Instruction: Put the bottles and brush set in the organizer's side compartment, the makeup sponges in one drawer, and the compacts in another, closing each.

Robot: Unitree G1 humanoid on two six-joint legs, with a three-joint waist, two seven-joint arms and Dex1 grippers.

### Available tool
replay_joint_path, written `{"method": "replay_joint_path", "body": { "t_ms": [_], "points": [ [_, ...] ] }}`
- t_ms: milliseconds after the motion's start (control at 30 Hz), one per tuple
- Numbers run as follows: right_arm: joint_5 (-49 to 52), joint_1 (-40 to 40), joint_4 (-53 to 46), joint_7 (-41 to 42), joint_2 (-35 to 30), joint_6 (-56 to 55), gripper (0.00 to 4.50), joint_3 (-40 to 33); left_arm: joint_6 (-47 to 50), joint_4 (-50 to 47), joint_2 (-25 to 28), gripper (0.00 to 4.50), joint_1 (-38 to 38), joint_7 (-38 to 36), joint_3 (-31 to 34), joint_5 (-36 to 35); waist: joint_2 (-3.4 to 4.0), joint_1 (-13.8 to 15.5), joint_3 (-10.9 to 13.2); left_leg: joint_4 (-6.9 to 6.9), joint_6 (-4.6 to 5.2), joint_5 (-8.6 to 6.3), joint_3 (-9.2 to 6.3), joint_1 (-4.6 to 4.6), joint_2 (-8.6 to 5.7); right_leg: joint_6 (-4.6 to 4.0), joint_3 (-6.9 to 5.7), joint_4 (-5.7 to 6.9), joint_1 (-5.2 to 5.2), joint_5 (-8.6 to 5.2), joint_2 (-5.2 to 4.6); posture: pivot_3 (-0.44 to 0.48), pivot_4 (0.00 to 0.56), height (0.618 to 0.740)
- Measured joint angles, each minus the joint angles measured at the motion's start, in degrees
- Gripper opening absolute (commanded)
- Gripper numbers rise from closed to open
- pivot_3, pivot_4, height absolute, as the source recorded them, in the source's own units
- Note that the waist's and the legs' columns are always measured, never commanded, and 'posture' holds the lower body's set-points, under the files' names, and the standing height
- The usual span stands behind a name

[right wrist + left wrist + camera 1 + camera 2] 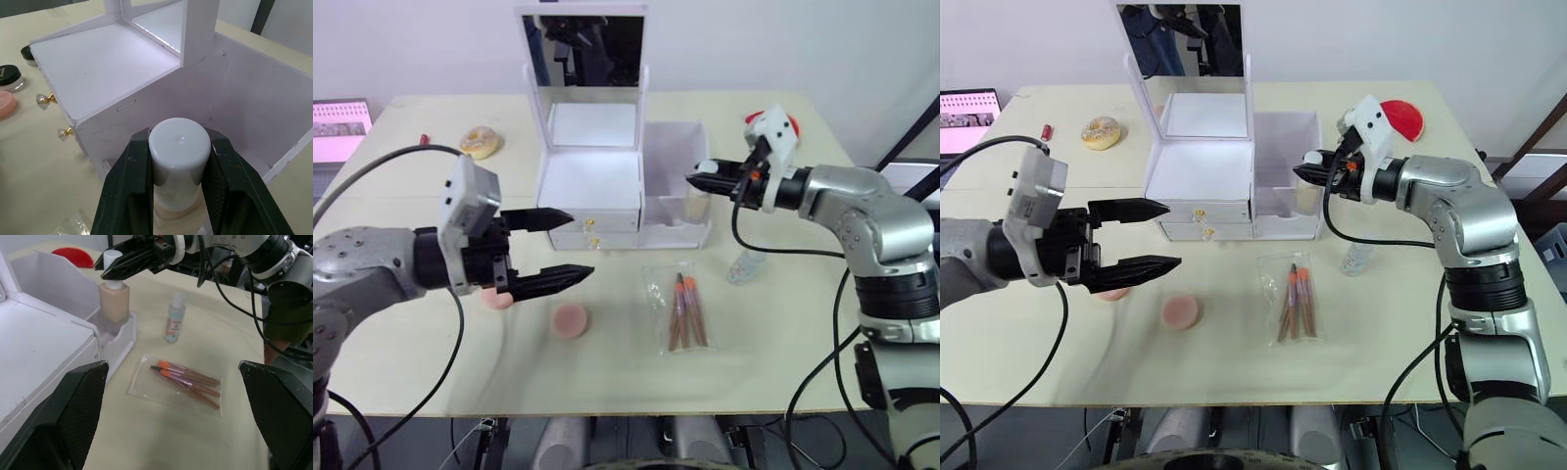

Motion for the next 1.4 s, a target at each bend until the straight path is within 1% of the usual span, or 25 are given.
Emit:
{"method": "replay_joint_path", "body": {
  "t_ms": [133, 300, 400, 500, 1067, 1400],
  "points": [
    [-0.64, -0.13, 1.29, -0.07, 1.37, -0.88, 0.79, -0.23, 0.00, 0.00, 0.00, 4.50, 0.00, -0.01, 0.00, 0.00, -0.02, -0.09, -0.01, 0.04, -0.01, 0.02, 0.00, 0.05, 0.02, 0.04, 0.21, 0.00, -0.01, 0.04, 0.13, 0.000, 0.150, 0.739],
    [-1.23, -0.72, 2.54, 0.34, 2.26, -1.37, 0.79, -0.28, 0.00, 0.00, 0.01, 4.50, 0.01, -0.08, 0.00, 0.00, -0.02, -0.18, -0.01, 0.04, -0.02, 0.03, 0.00, 0.09, 0.10, -0.03, 0.93, -0.01, -0.06, 0.07, 0.67, 0.000, 0.150, 0.739],
    [-1.31, -1.00, 3.03, 0.84, 2.28, -1.46, 0.79, -0.26, 0.00, 0.00, 0.02, 4.50, 0.02, -0.14, 0.00, 0.01, -0.02, -0.17, -0.01, 0.04, -0.02, 0.03, 0.00, 0.09, 0.10, -0.24, 0.97, -0.01, -0.07, 0.17, 0.69, 0.000, 0.150, 0.739],
    [-1.39, -1.71, 3.49, 1.28, 2.32, -1.10, 0.79, -0.16, 0.00, 0.00, 0.02, 4.50, 0.10, -0.26, 0.00, 0.07, -0.02, -0.19, -0.01, 0.03, -0.02, 0.03, 0.02, 0.07, 0.10, -0.26, 0.99, -0.01, -0.11, 0.16, 0.69, 0.000, 0.150, 0.739],
    [-1.13, -2.87, 2.87, 1.54, 3.37, 2.30, 0.79, -0.64, 0.00, 0.01, 0.03, 4.50, 1.21, -0.46, 0.00, 0.19, -0.01, -0.11, 0.00, -0.08, -0.02, 0.03, 0.05, -0.05, 0.10, -0.17, 1.04, -0.11, -0.26, 0.21, 0.71, 0.000, 0.150, 0.739],
    [-2.79, -1.95, 3.63, 1.67, 4.36, -1.06, 0.79, -0.53, 0.00, 0.02, 0.05, 4.50, 1.21, -0.64, 0.00, 0.20, -0.01, -0.21, -0.01, -0.04, -0.02, 0.03, 0.05, 0.00, 0.10, -0.23, 1.04, -0.09, -0.22, 0.19, 0.71, 0.000, 0.150, 0.739]
  ]
}}
